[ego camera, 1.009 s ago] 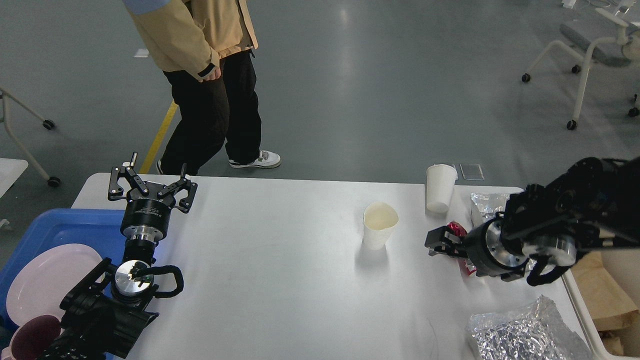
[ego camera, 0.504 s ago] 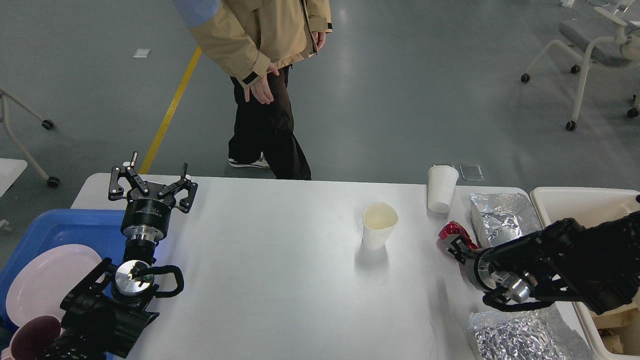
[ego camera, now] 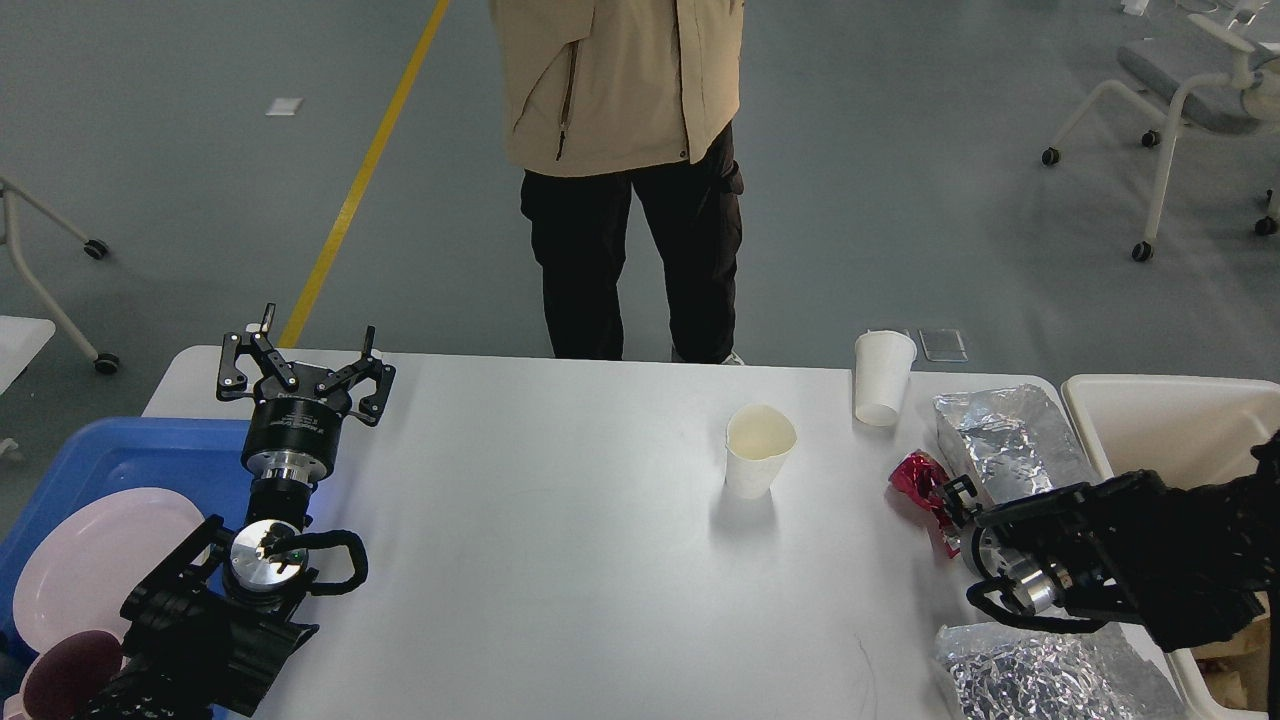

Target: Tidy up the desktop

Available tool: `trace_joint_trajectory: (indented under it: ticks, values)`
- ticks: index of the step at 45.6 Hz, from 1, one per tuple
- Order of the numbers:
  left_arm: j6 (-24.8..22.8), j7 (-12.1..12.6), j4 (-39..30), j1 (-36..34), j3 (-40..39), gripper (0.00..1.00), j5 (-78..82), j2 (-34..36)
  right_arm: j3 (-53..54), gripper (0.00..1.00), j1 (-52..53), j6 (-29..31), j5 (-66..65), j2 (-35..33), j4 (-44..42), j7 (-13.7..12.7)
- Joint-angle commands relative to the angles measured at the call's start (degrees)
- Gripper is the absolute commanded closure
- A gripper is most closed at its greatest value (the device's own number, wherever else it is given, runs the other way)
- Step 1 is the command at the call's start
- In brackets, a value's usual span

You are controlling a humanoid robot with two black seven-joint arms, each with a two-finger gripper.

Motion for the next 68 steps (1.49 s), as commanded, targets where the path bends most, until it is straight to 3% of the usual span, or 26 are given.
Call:
trace_joint_trajectory:
  ticks: [1, 3, 4, 31, 44, 45, 46, 48, 59, 68]
  values:
    - [0.00, 0.00, 0.00, 0.00, 0.00, 0.00, 0.00, 0.00, 0.33, 0.73, -0.31, 0.02, 0.04, 0.10, 0.26, -0.02]
    - [0.00, 0.00, 0.00, 0.00, 0.00, 0.00, 0.00, 0.00, 1.03, 0.97, -0.31, 0.02, 0.04, 0.10, 0.70, -0.02]
    - [0.00, 0.00, 0.00, 0.00, 0.00, 0.00, 0.00, 0.00, 1.38, 1.00, -0.31, 0.02, 0.04, 0.01, 0.79, -0.02]
    - [0.00, 0.00, 0.00, 0.00, 0.00, 0.00, 0.00, 0.00, 2.09, 1.00, 1.01, -2.00, -0.05, -0.52, 4.56, -0.02]
    - [0.00, 0.00, 0.00, 0.00, 0.00, 0.00, 0.00, 0.00, 1.39, 1.00, 10.93, -1.13, -4.09, -6.49, 18.80, 0.06]
    - [0.00, 0.00, 0.00, 0.00, 0.00, 0.00, 0.00, 0.00, 1.30, 0.92, 12.07, -0.78, -4.53, -7.28, 19.68, 0.06]
    - [0.00, 0.00, 0.00, 0.00, 0.00, 0.00, 0.00, 0.00, 1.30, 0.72, 13.30, -0.43, -4.88, -8.07, 20.47, 0.06]
    - [0.00, 0.00, 0.00, 0.00, 0.00, 0.00, 0.00, 0.00, 0.86, 0.00, 15.93, 1.24, -5.15, -9.39, 21.70, 0.41]
    - [0.00, 0.00, 0.00, 0.00, 0.00, 0.00, 0.00, 0.00, -9.76, 0.00, 36.84, 21.19, -7.60, -10.45, 28.37, 0.77]
    - [0.00, 0.00, 0.00, 0.00, 0.00, 0.00, 0.00, 0.00, -22.16, 0.00, 56.89, 24.63, -31.40, -2.73, 37.95, 3.49]
